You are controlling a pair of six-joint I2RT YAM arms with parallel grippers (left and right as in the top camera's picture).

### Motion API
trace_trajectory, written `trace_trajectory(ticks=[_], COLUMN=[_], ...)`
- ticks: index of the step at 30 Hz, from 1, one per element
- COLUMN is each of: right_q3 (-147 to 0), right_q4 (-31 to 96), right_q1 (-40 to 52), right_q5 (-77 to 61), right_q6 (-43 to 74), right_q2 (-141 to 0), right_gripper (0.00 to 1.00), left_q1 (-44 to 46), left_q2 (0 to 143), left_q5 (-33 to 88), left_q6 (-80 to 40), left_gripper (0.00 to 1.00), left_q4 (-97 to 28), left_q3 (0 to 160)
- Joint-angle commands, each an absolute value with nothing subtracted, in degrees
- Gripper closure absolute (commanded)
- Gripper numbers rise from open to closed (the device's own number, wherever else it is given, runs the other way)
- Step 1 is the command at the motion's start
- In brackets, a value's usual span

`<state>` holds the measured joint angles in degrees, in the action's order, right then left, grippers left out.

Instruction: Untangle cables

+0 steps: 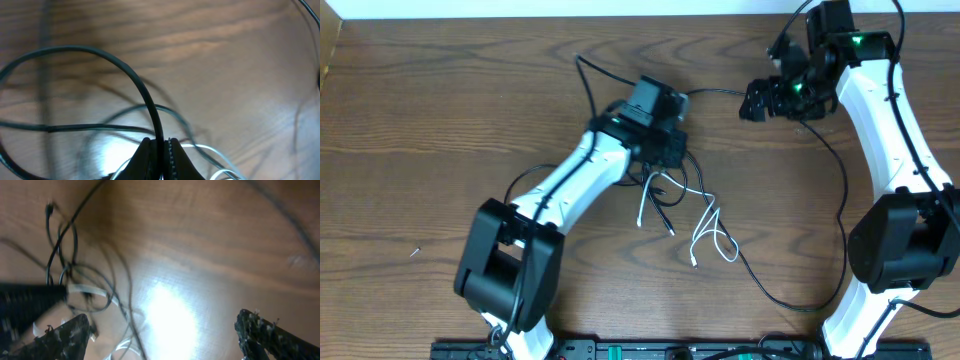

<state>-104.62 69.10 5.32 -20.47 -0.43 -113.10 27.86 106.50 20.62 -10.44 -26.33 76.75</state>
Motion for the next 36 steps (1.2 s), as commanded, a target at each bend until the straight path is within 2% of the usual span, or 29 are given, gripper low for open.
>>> trace_trajectory(ticks=[1,12,18,36], right_q3=[-105.21,-102.96,-96.18,-84.58], right_q4=[71.59,76.05,74.30,65.63], right_q1=[6.57,15.70,20.21,25.26], right_q5=[-23.33,-22.28,-21.37,-22.17], right_q6=[-1.15,3.79,8.34,19.64], right_q2=[-113.58,-113.58,-113.58,-113.58], right_gripper=[0.10,0.14,0.15,0.17], left_q1=[23.73,17.02,16.67,16.67], left_q2=[103.98,103.07,103.07,103.07], left_q5=[19.79,19.77,15.75,15.77], left_q6=[-9.93,-10.09,-10.11,-10.11], left_gripper=[0.92,0.92,0.92,0.92], left_q4=[-26.26,-29.32,-30.61,-31.03], left_q3=[78.35,78.35,78.32,78.24])
